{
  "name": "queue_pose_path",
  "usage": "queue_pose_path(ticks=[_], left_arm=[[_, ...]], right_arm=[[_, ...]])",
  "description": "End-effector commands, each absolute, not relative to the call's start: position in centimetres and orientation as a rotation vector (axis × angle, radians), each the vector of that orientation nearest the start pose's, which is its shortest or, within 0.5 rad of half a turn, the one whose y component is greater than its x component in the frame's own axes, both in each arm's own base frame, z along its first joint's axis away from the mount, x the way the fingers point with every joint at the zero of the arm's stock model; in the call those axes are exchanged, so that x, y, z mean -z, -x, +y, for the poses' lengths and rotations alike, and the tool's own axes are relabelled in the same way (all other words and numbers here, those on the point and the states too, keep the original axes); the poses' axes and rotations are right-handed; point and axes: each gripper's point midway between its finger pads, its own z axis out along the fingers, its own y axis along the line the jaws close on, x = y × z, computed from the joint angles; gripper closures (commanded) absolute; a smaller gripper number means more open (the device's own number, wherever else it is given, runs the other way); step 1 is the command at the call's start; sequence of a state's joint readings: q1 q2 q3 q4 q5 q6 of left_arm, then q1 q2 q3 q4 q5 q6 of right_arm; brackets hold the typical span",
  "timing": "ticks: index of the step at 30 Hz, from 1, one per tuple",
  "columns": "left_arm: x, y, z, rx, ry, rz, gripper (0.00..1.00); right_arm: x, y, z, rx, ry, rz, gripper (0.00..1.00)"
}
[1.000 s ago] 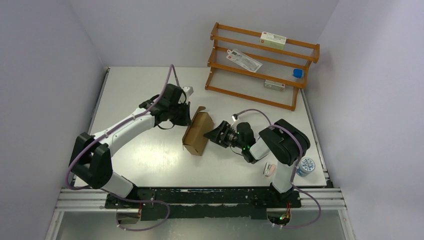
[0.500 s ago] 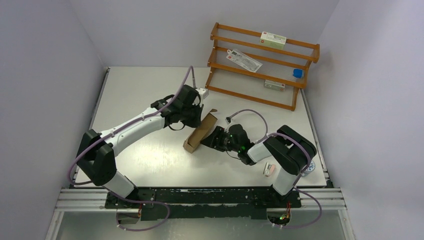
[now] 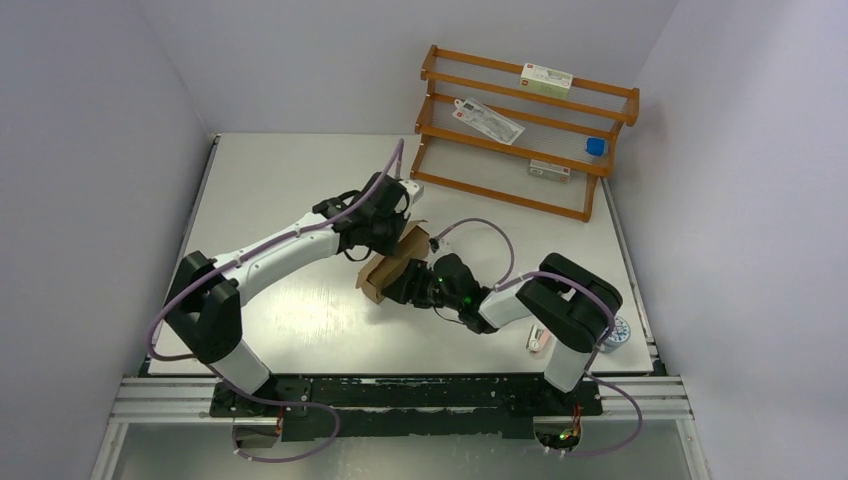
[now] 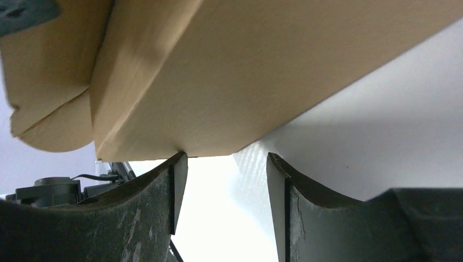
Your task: Fold the paper box
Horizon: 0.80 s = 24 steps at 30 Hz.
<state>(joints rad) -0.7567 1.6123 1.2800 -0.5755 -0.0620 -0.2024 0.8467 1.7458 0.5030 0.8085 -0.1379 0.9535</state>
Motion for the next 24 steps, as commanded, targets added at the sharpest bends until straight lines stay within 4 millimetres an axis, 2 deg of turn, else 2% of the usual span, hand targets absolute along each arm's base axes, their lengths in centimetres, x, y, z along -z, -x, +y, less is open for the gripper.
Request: queue_pose_path(ticks=[1,6,10,13,15,19,21,24], left_arm=[[-12.5,-30.0,-26.9,0.229,-0.697,2.432,0.9],[-13.7,-30.9,-26.3,0.205,-0.646,2.383,0.82],[-14.8,-31.4,-25.6,0.203,-0.597,2.353,0.72],[-16.0,-31.5,-25.4,0.216,-0.561,2.325,0.66],[-16.7,-31.5,-25.7,0.257,-0.55,2.298,0.62],[-18.1,-31.1,-25.5,0.292,-0.508,2.277,0.58],[-18.9,-31.0,-25.0,0.296,-0.467,2.253,0.56],[-19.6,-30.7,-23.3,0.263,-0.385,2.242,0.52]], right_arm=[[-4.3,-24.1,35.6,-1.159,0.011,2.196,0.41],[-4.4,-24.3,34.1,-1.038,0.075,2.18,0.37],[-5.5,-24.2,32.6,-0.94,0.184,2.146,0.31],[-7.0,-24.4,31.2,-0.855,0.25,2.109,0.26],[-9.0,-24.6,30.5,-0.819,0.299,2.053,0.23],[-10.9,-25.6,28.2,-0.705,0.308,1.999,0.14],[-11.6,-26.2,26.8,-0.657,0.282,1.972,0.02],[-13.0,-27.0,25.4,-0.61,0.309,1.912,0.0]])
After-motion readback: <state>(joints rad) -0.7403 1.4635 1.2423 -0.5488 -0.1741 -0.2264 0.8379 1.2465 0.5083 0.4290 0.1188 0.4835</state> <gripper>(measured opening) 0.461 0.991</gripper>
